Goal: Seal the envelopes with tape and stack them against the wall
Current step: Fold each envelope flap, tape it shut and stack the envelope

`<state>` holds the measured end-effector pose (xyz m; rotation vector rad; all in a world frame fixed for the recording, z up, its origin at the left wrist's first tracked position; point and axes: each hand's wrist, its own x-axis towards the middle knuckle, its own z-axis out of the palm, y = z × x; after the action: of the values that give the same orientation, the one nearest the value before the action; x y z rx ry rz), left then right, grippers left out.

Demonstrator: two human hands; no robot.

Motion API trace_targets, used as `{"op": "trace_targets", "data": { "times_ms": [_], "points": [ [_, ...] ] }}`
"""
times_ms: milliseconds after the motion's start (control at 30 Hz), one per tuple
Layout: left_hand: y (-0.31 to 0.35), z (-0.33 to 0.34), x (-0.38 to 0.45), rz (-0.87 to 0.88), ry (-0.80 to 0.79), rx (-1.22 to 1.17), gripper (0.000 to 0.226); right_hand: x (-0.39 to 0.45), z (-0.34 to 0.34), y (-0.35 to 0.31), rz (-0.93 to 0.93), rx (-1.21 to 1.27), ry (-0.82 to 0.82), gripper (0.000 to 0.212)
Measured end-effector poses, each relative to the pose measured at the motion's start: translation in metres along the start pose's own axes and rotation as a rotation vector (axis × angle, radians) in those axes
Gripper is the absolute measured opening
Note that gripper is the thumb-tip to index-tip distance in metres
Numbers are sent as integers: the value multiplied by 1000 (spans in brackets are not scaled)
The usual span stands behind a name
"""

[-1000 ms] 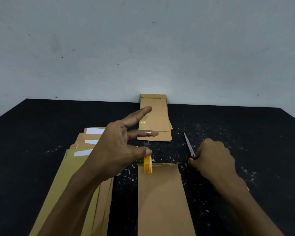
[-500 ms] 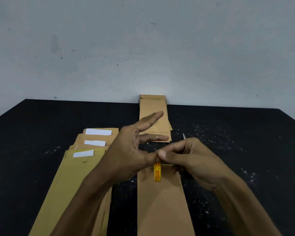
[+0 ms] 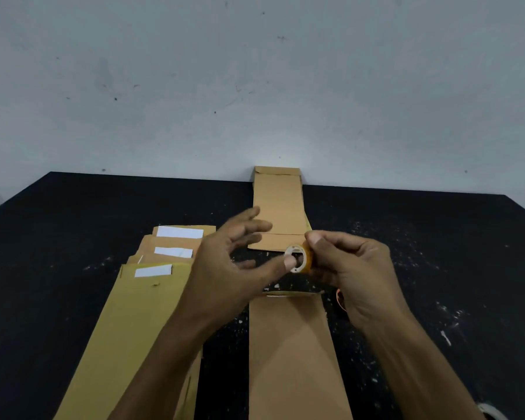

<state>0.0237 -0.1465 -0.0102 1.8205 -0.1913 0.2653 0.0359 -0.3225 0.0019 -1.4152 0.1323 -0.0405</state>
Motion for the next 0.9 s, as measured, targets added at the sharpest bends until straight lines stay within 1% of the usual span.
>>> {"op": "trace_targets", "data": {
  "times_ms": [133, 233, 300, 367, 433, 500, 567, 633, 700, 800, 900],
  "points": [
    [-8, 21, 1, 32, 12, 339, 73, 12, 9, 4, 85, -26, 66, 6],
    [-14, 31, 5, 49, 35, 469, 60, 18, 12, 9, 138, -30, 110, 5],
    [-19, 35, 6, 101, 3, 531, 55, 22, 11, 10, 158, -51, 123, 7],
    [-21, 37, 7, 118, -51, 570, 37, 28, 8, 11, 180, -66, 116, 8],
    [-22, 37, 9, 90, -68, 622, 19, 32, 5, 12, 208, -125, 85, 6],
    [-23, 36, 13, 73, -61, 694, 16, 38, 2, 18, 185, -301, 51, 6],
    [-22, 35, 16, 46, -82, 804, 19, 46, 1, 28, 105, -563, 37, 8],
    [-20, 38, 20, 4, -141, 932, 25, 54, 3, 36, 47, -772, 32, 14],
    [-17, 40, 22, -33, -210, 1033, 32, 59, 7, 41, 26, -920, 45, 15],
    [-15, 44, 25, -57, -281, 1093, 33, 60, 11, 43, 1, -1025, 25, 8],
    [-18, 46, 26, -59, -283, 1075, 33, 59, 9, 43, -37, -1048, 30, 10]
  ]
}}
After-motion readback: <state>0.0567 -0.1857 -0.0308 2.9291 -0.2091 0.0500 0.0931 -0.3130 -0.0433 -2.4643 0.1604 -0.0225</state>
